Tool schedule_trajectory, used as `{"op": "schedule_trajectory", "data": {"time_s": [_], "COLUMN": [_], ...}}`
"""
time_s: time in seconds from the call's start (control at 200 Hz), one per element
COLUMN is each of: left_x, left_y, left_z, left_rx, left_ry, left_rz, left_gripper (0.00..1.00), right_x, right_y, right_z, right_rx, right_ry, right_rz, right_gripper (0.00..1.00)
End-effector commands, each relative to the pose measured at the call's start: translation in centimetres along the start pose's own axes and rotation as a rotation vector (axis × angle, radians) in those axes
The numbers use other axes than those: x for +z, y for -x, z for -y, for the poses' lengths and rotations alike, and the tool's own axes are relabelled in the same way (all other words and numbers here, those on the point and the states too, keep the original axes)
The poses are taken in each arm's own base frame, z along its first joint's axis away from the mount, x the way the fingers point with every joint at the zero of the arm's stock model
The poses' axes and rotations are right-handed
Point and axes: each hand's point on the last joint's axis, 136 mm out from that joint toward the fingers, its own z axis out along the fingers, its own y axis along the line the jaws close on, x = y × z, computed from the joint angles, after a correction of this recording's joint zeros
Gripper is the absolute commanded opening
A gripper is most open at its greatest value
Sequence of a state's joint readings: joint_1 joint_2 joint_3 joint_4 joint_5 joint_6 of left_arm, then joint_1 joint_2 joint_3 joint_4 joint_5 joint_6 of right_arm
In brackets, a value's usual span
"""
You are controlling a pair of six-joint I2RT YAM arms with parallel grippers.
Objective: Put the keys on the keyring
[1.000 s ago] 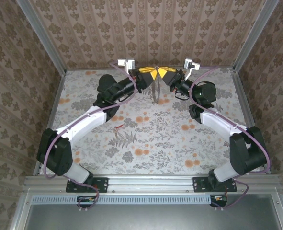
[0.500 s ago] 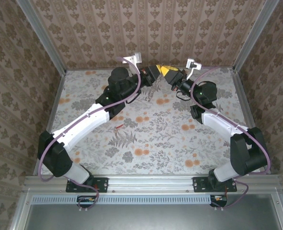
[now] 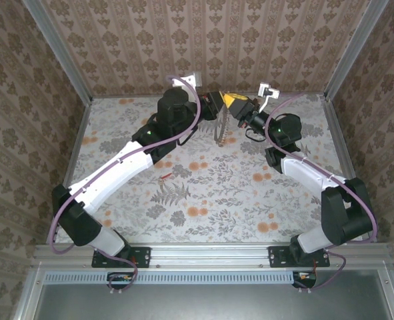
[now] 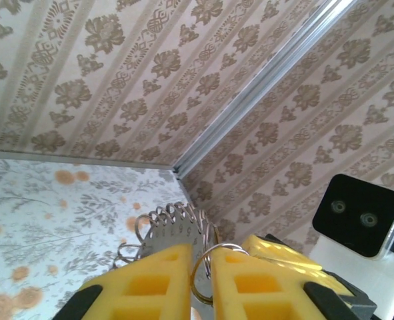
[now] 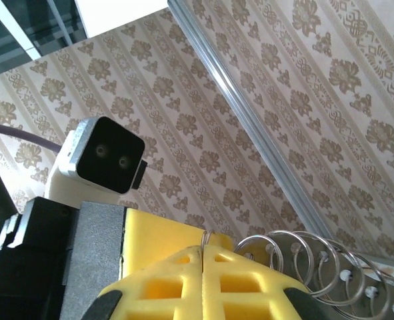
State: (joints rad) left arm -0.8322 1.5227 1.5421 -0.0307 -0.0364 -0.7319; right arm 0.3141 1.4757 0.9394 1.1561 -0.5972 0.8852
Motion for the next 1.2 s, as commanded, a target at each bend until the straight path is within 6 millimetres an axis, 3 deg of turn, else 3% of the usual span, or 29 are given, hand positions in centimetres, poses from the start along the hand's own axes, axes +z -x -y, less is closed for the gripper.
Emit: {"op": "schedule_trajectory", "data": {"time_s": [0.0, 0.38, 0.735, 1.195], "left_x": [-0.4, -0.5, -1.5, -3.4], "left_y": [2.6, 3.3, 4.0, 3.4], "left_z": [0.3, 0.8, -1.2, -3.0], "left_rx": [0.043, 0.034, 0.057, 0.163], "left_ry": [0.057, 0.033, 0.065, -0.120], "left_rz": [0.075, 0.086, 0.136, 0.084], "left_gripper": [0.16, 0.15, 0.17, 0.20], "right_x": [-0.1, -0.3, -0.3, -1.1], "right_y": [-0.2, -0.3, -0.5, -0.8], "right_z": [-2.6, -2.1, -1.0, 1.6], "right_rx": [-0.044, -0.047, -0.042, -0.026], "right_ry": [0.078, 0.060, 0.038, -0.015], "right_rz": [-0.028, -0.032, -0.043, -0.074], "right_gripper": [0.00, 0.00, 0.00, 0.00]}}
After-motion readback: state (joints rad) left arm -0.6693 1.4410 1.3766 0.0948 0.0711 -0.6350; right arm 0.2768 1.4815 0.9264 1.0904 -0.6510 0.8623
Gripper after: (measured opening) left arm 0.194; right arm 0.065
